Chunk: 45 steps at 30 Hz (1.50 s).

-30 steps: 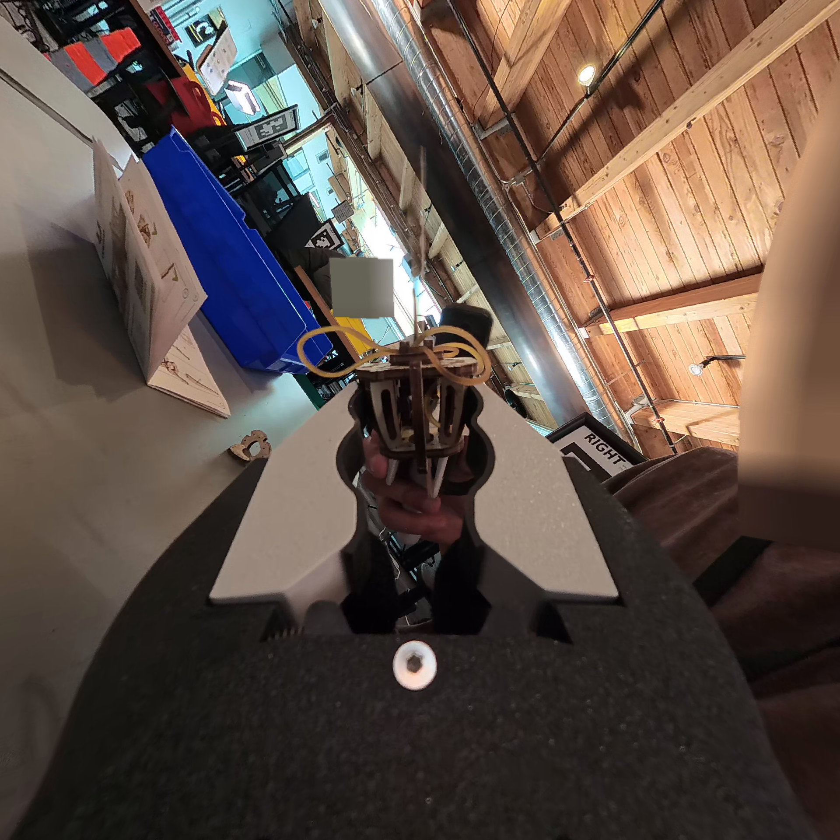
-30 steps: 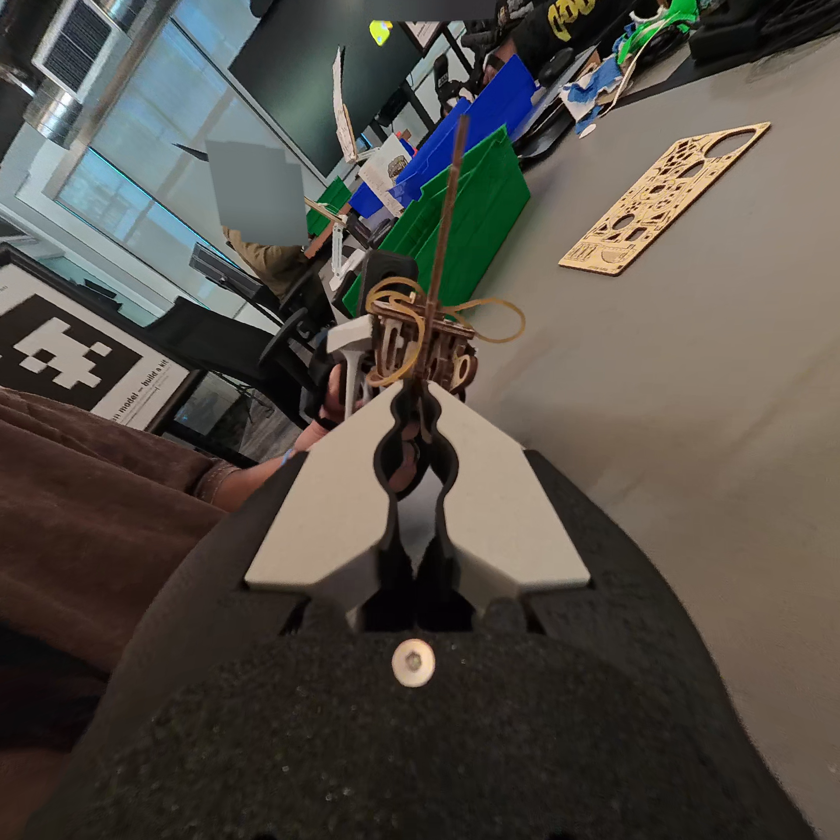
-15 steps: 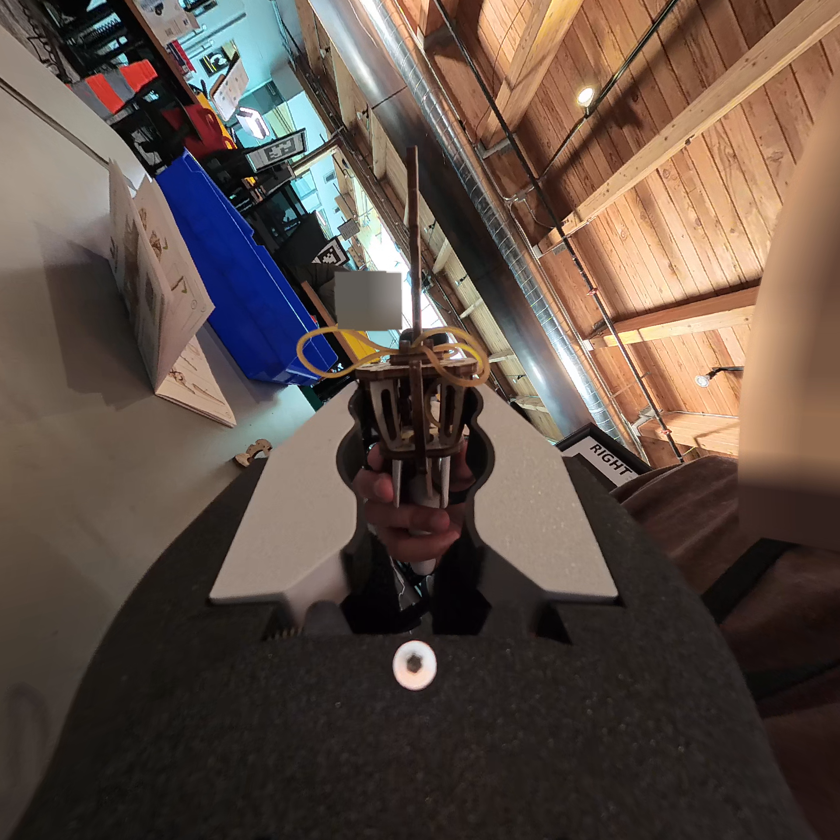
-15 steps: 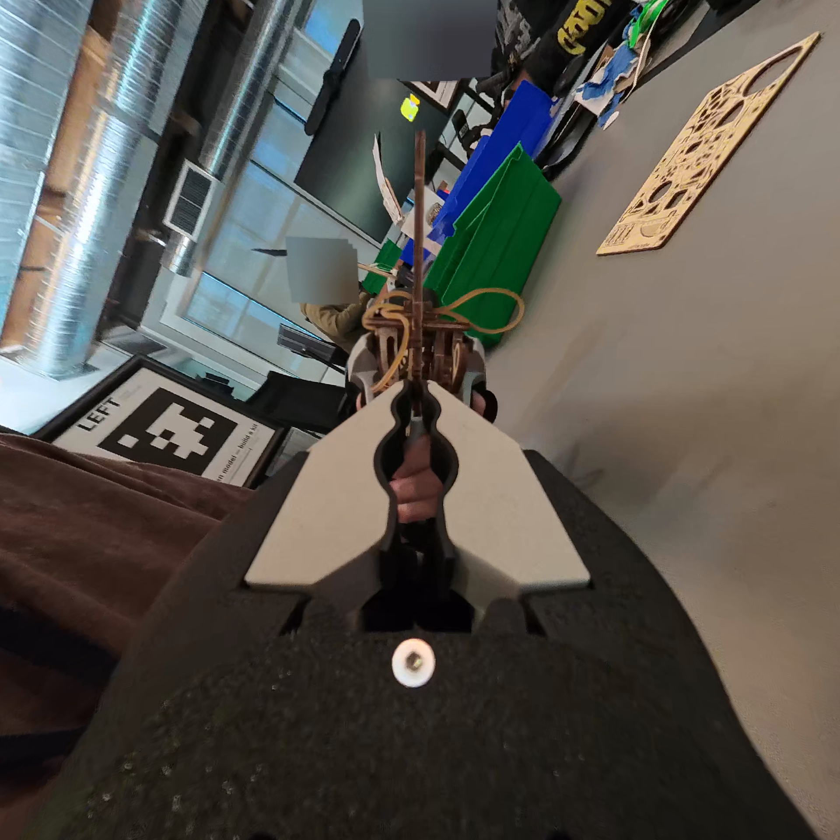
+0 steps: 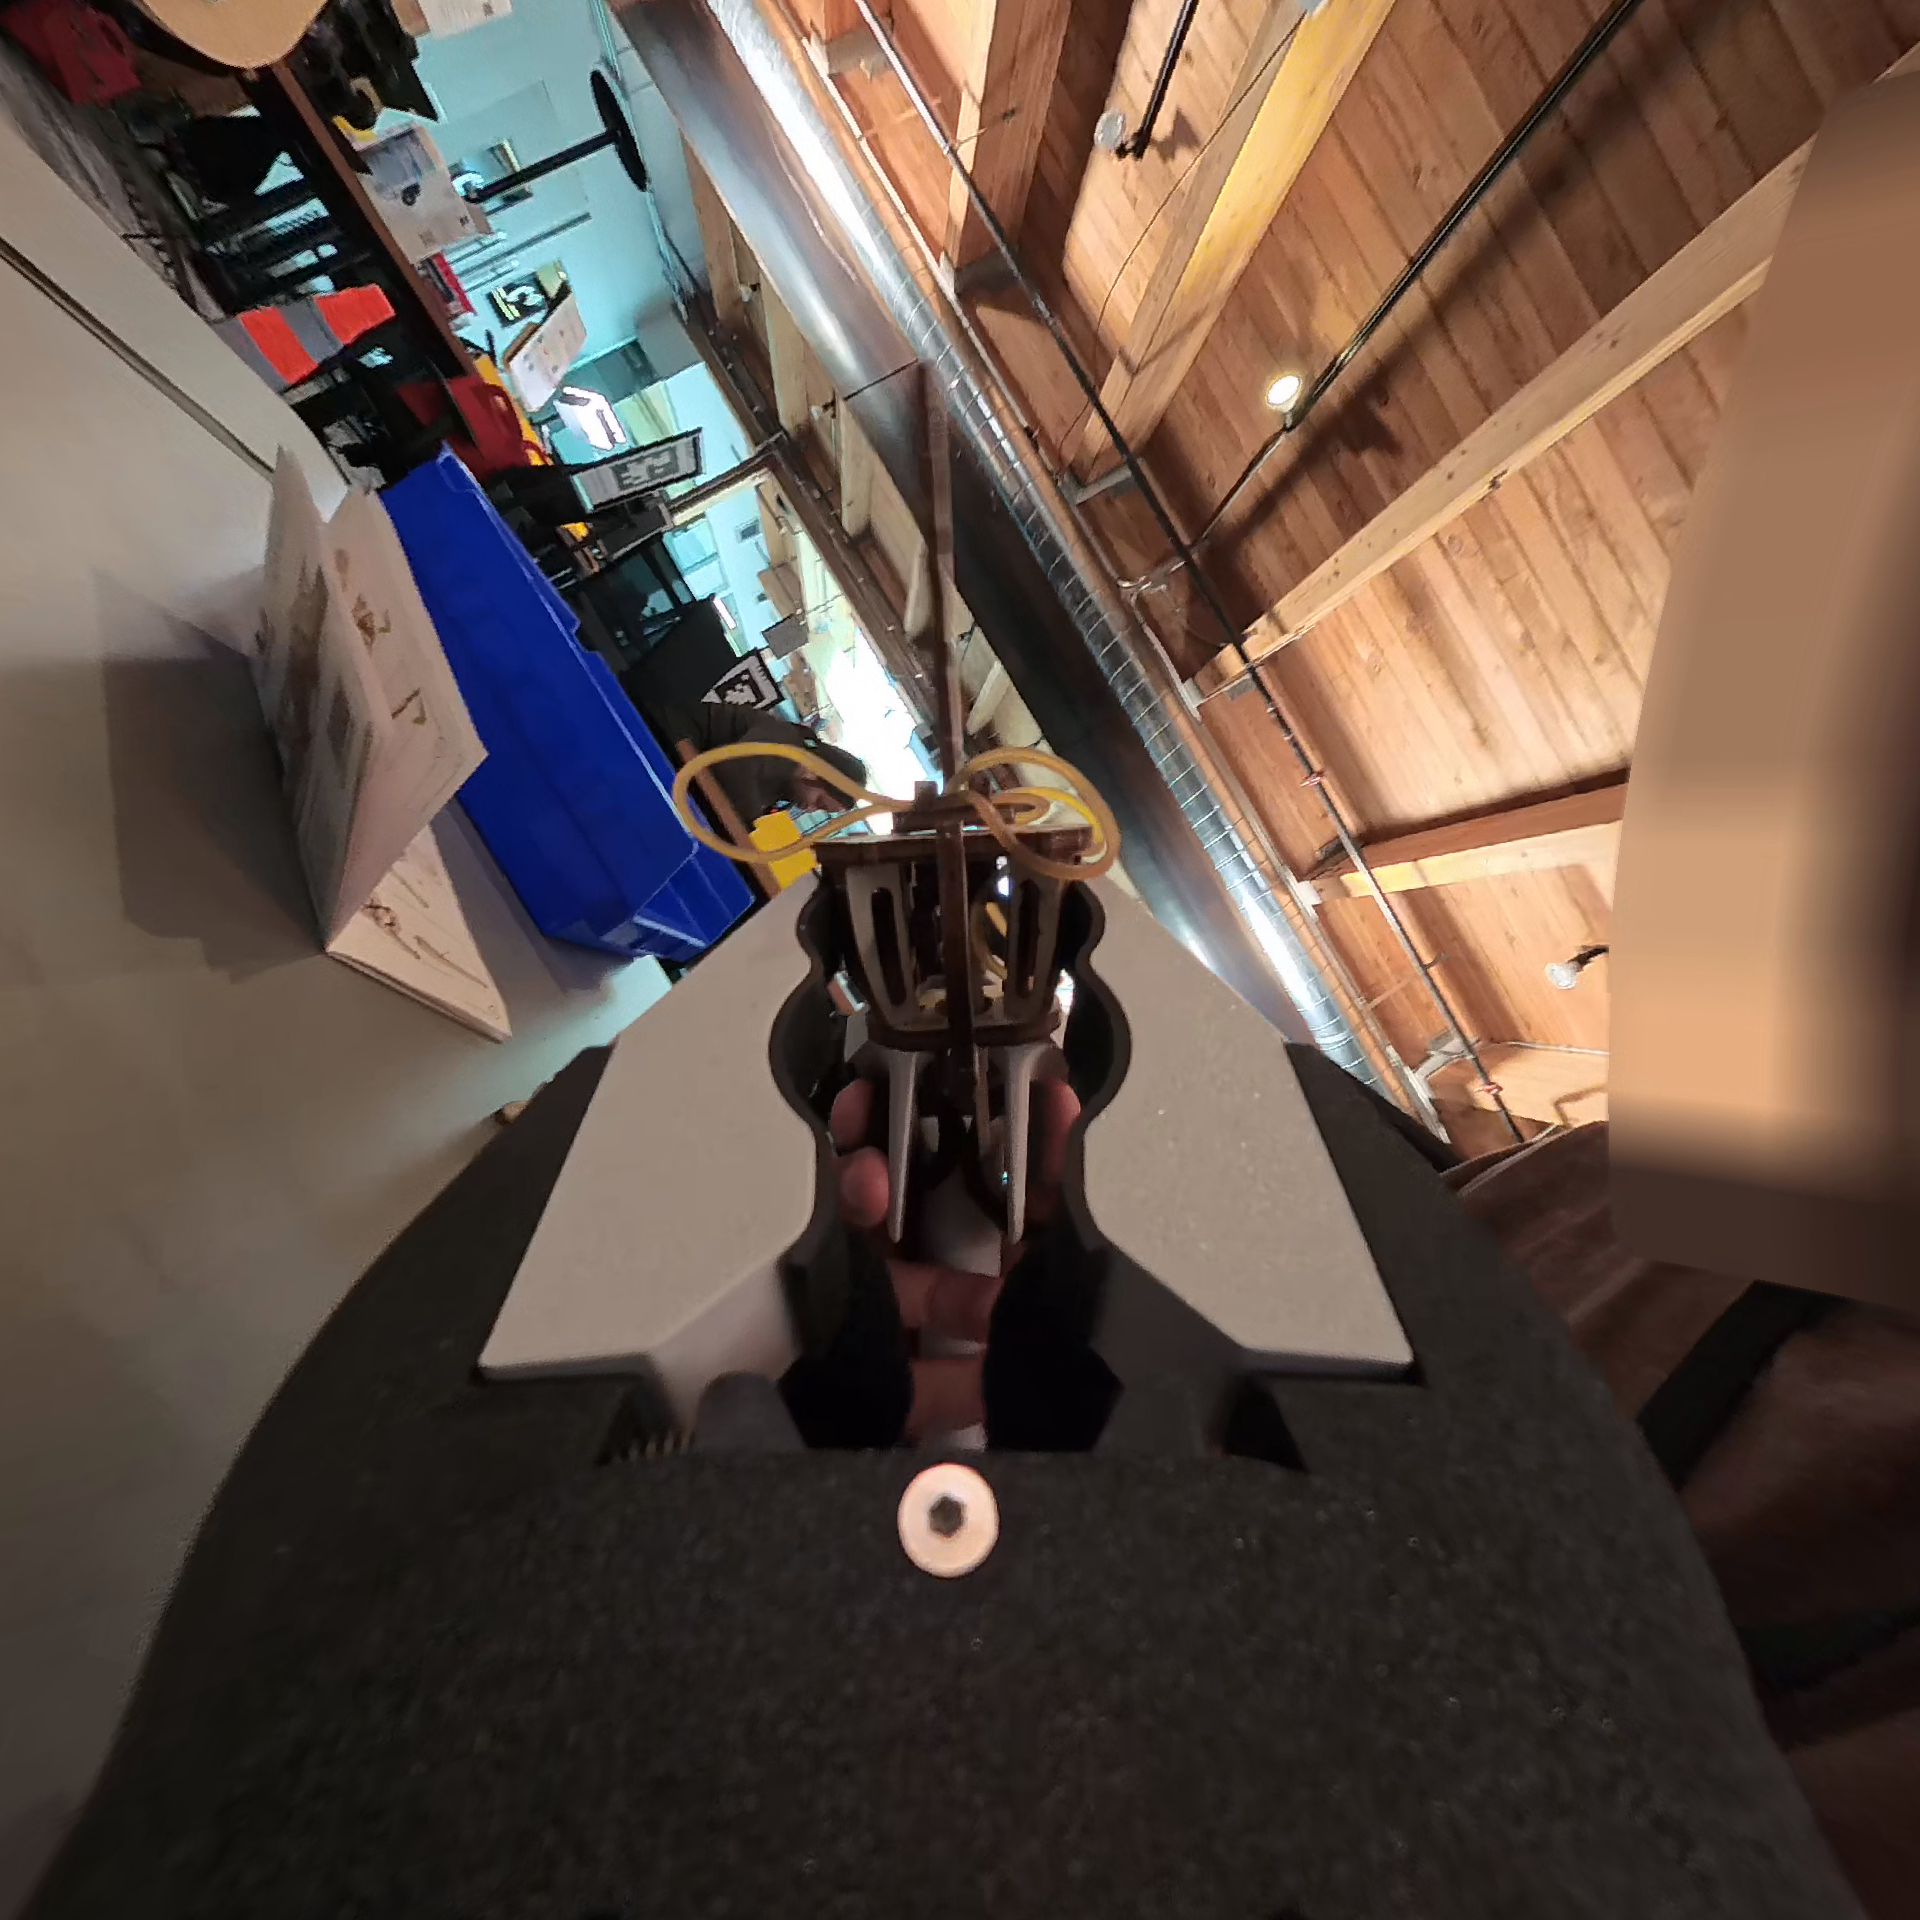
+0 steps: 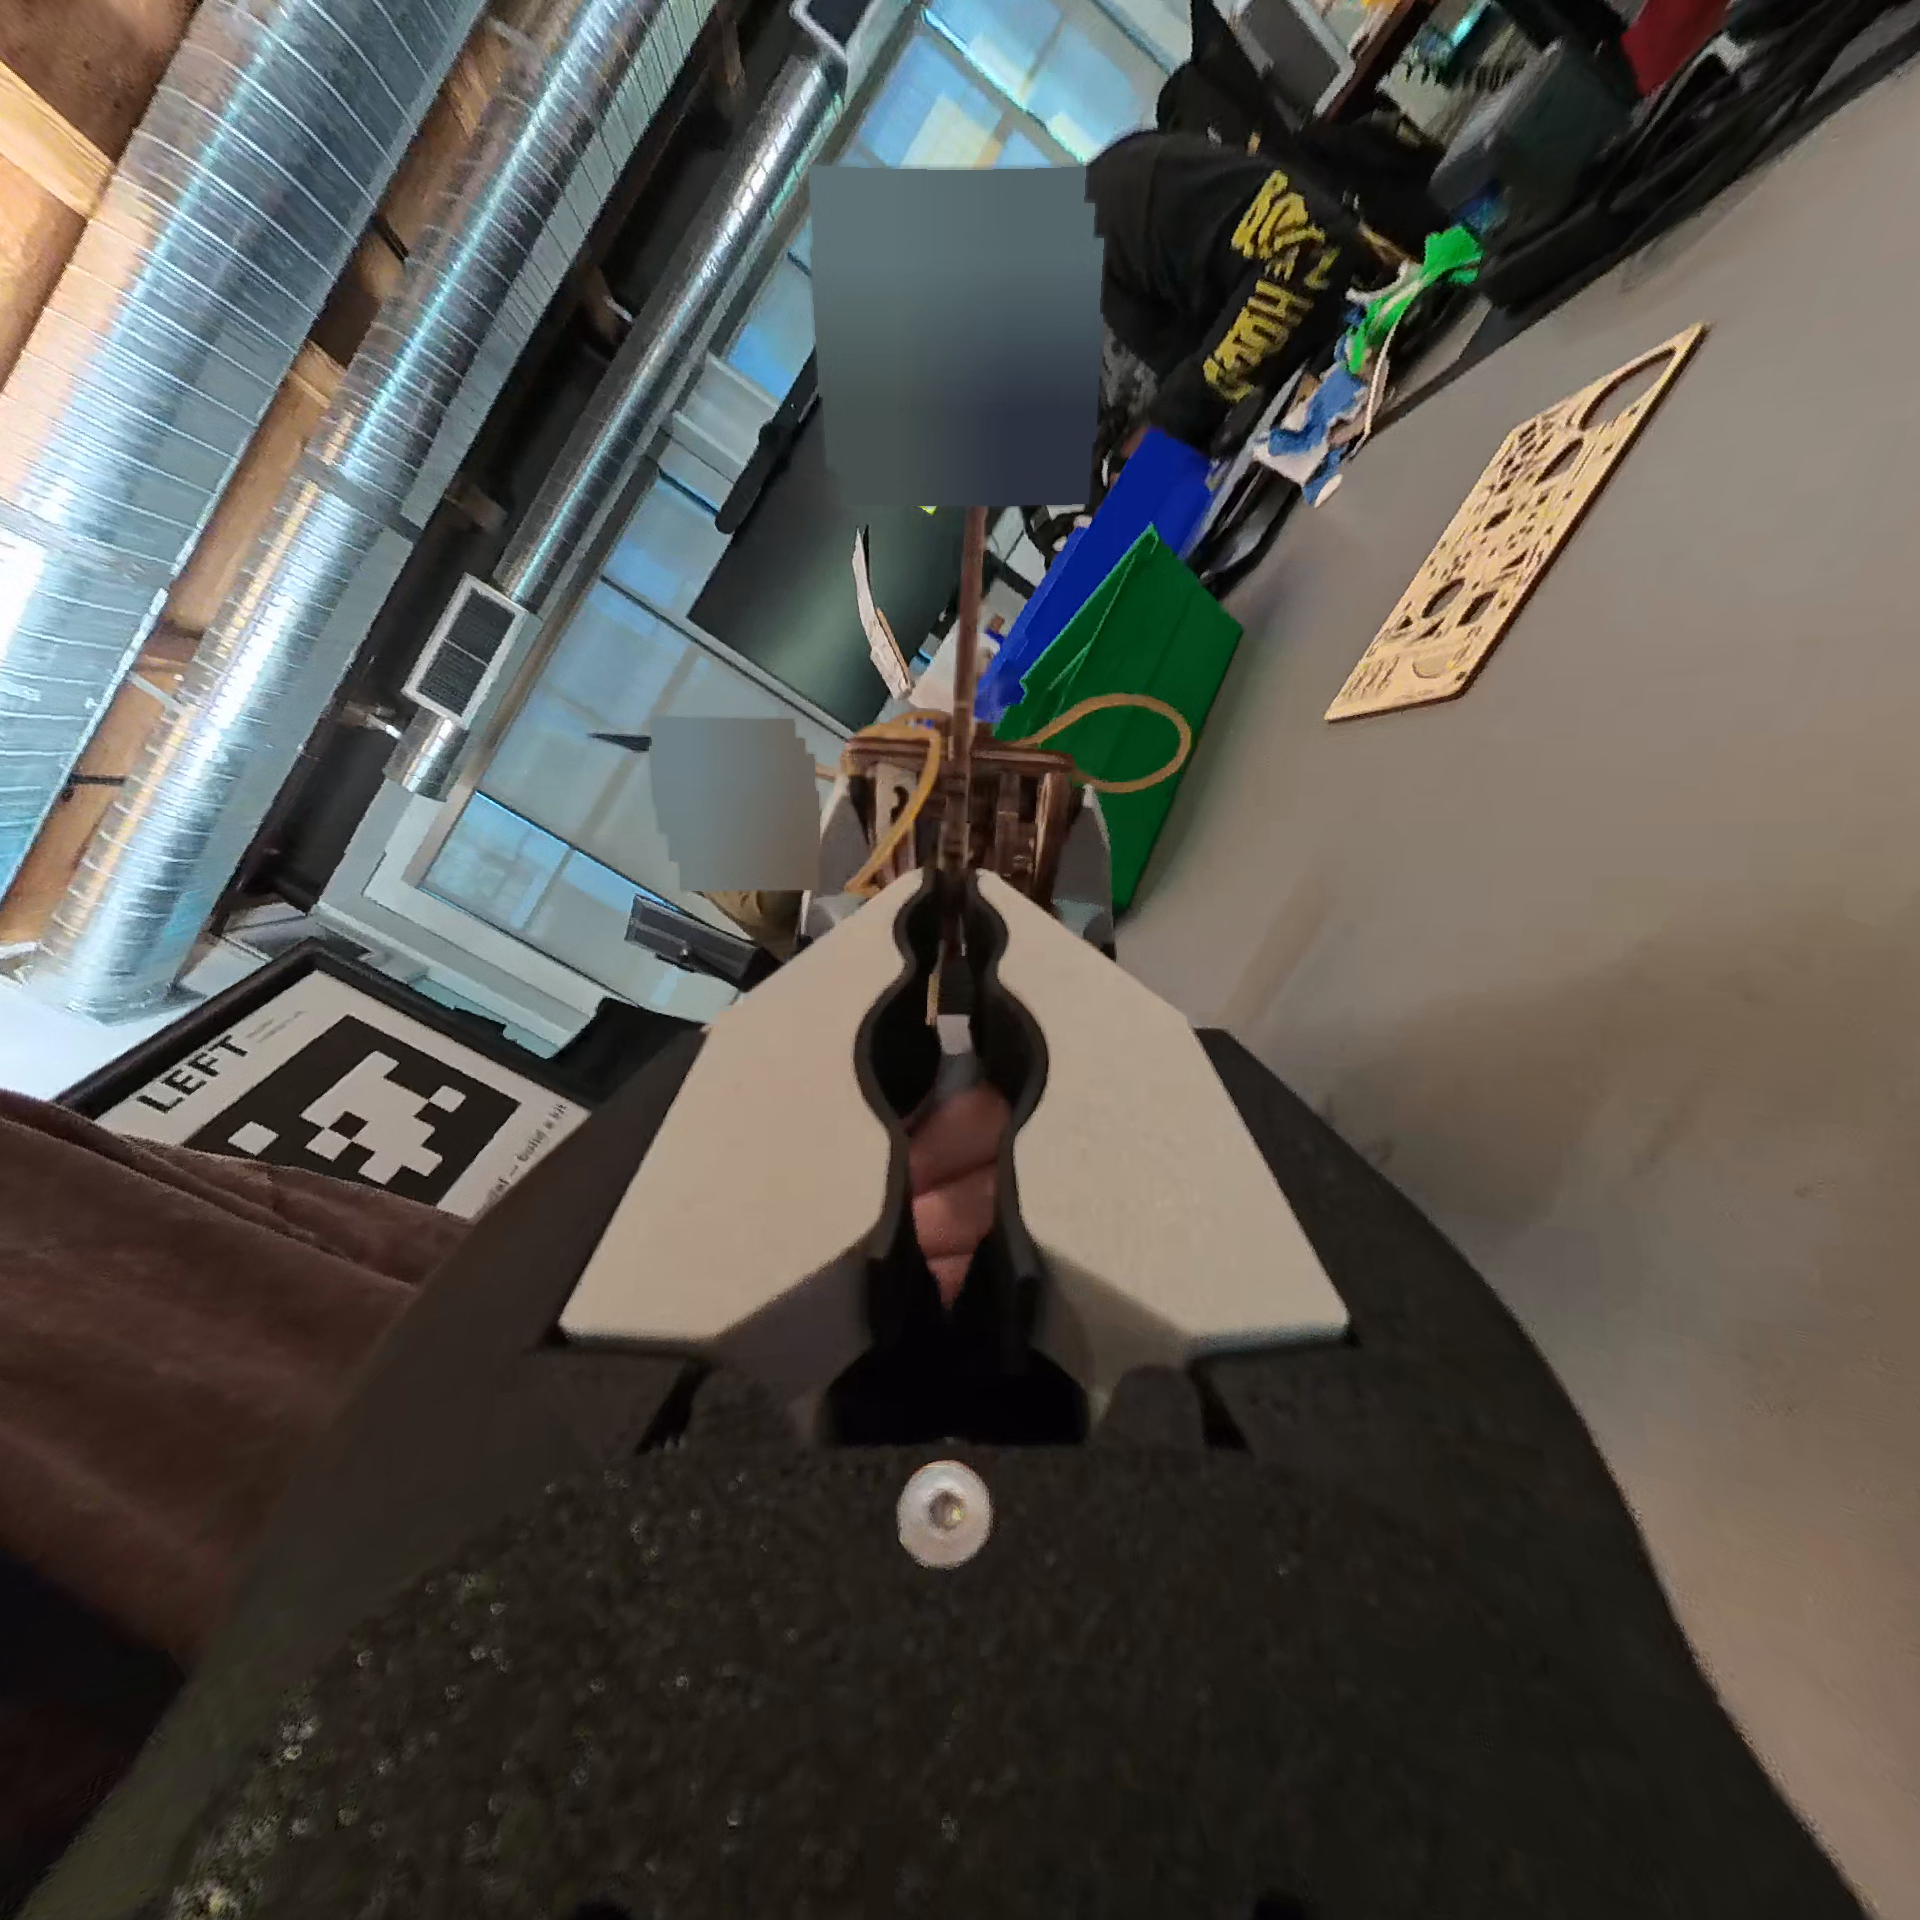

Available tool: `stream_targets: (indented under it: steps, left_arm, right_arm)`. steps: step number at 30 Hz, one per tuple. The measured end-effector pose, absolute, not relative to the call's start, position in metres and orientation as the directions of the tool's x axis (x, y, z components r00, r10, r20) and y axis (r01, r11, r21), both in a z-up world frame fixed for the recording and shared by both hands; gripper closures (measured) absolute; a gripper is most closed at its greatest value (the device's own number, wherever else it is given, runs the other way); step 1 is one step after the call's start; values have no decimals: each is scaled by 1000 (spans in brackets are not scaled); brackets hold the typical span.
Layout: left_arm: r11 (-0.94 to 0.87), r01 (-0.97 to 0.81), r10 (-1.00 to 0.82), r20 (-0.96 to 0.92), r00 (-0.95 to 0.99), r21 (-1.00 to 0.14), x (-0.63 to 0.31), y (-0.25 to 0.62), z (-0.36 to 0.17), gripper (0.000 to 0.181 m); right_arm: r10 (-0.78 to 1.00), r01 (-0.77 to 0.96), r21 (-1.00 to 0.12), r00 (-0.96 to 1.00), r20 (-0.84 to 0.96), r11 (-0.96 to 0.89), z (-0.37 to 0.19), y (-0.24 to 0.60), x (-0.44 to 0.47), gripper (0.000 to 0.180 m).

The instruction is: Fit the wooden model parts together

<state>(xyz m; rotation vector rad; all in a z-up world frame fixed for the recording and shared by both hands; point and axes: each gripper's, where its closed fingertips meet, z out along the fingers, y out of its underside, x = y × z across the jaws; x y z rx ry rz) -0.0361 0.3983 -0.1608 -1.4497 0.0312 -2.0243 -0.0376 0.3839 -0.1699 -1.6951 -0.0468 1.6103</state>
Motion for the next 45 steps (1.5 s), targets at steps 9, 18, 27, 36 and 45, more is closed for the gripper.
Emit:
stream_targets:
  steps: [9, 18, 27, 36, 45]
  left_arm:
    - [-789, 490, -510, 840, -185, -371, -37, 399, -159, 142]
    - [-786, 489, -514, 840, -177, -378, -37, 399, -160, 142]
    - [-791, 488, -501, 848, -173, -368, -39, 402, -164, 142]
    - [-774, 449, -553, 823, -134, -447, -35, 397, -162, 141]
    - [-803, 474, -504, 836, -217, -362, -36, 400, -160, 142]
  right_arm:
    - [518, -501, -533, 184, -835, -681, -169, 384, -38, 178]
    - [495, -545, -524, 214, -842, -655, -170, 385, -38, 177]
    - [497, -487, -567, 279, -822, -664, -175, 385, -41, 178]
    - [578, -351, -683, 366, -730, -640, -173, 381, -40, 177]
    - [540, -401, -588, 238, -807, -702, -175, 382, -36, 177]
